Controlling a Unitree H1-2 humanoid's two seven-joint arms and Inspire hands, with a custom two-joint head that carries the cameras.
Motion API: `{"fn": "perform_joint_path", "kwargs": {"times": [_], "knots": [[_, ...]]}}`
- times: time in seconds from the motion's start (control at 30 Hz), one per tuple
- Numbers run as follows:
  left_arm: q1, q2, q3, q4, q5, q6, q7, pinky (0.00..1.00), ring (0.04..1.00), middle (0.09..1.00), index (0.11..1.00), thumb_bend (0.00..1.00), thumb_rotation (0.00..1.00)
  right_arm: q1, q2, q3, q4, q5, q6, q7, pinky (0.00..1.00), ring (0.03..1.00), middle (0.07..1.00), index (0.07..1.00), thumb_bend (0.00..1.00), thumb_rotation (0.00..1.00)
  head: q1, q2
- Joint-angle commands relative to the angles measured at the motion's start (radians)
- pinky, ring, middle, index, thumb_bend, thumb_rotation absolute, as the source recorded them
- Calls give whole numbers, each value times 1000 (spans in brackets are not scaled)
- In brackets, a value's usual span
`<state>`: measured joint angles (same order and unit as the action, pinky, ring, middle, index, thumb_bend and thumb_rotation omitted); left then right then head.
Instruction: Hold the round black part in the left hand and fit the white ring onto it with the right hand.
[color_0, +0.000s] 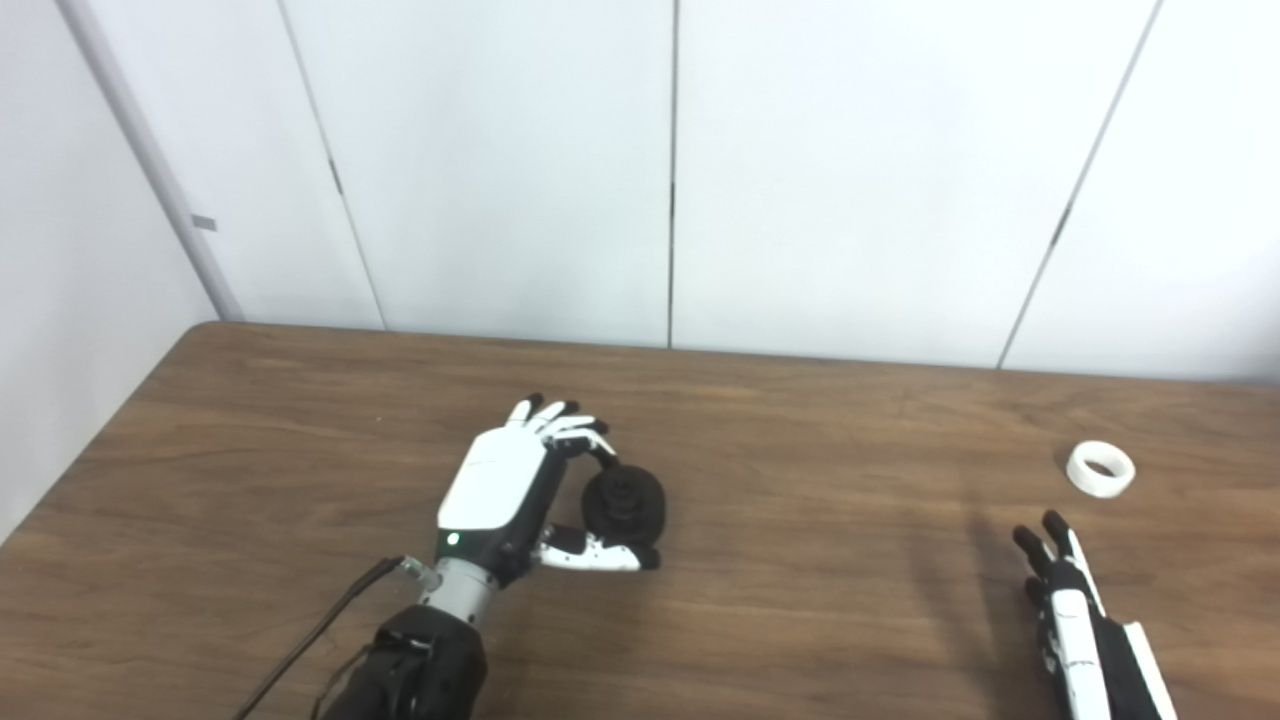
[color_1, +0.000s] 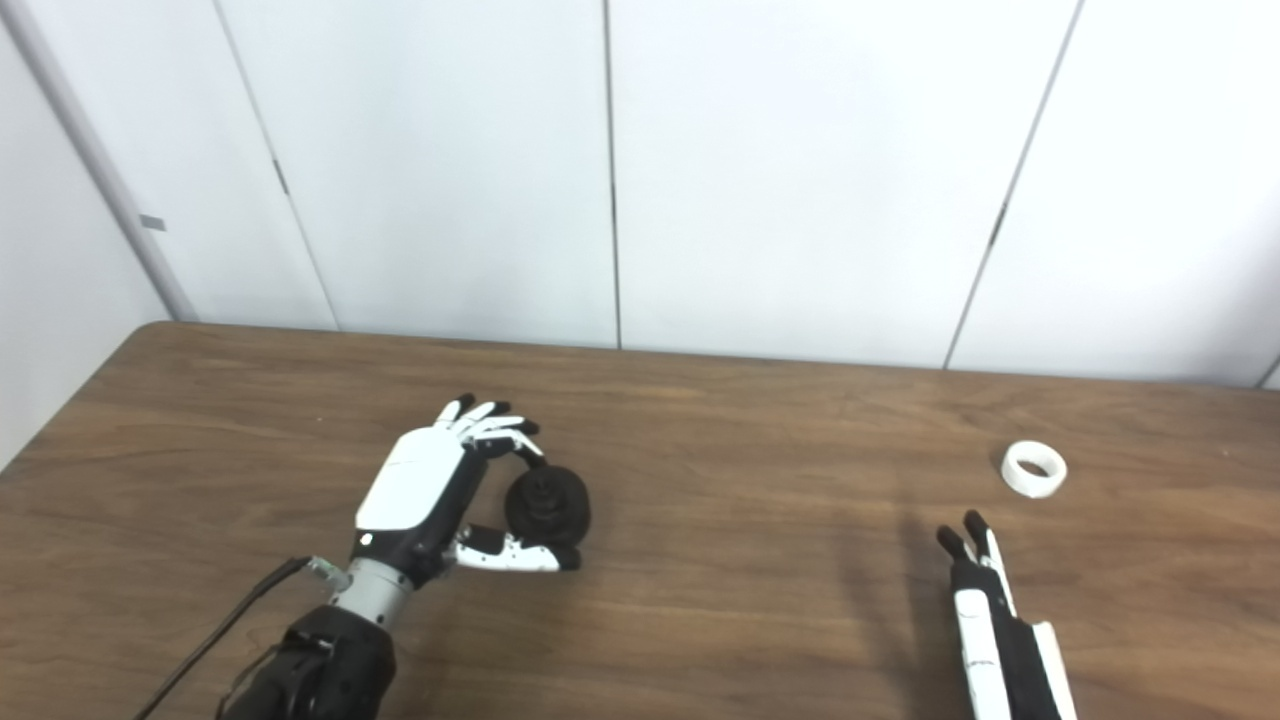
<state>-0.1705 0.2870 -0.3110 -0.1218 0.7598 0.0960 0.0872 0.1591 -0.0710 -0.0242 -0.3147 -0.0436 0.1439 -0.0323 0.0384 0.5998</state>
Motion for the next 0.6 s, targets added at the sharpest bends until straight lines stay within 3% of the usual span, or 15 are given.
{"fn": "perform_joint_path", "kwargs": {"times": [0.0, 0.23, 0.57], "knots": [[-5, -2, 2, -45, 18, -28, 1, 1000, 912, 804, 483, 525, 57, 32, 22, 9, -14, -11, -16, -5, 1000, 999, 942, 997, 484, 1000, -4, 4], [54, -52, -22, -70, 43, -31, -16, 1000, 906, 798, 483, 525, 59, 30, 29, 18, -24, -26, -2, -15, 1000, 988, 926, 983, 521, 1000, -43, 32], [103, -61, -26, -63, 63, -56, -27, 1000, 906, 795, 484, 524, 56, 23, 43, 47, -60, -50, 34, -25, 1000, 975, 924, 983, 578, 1000, -121, 91]]}}
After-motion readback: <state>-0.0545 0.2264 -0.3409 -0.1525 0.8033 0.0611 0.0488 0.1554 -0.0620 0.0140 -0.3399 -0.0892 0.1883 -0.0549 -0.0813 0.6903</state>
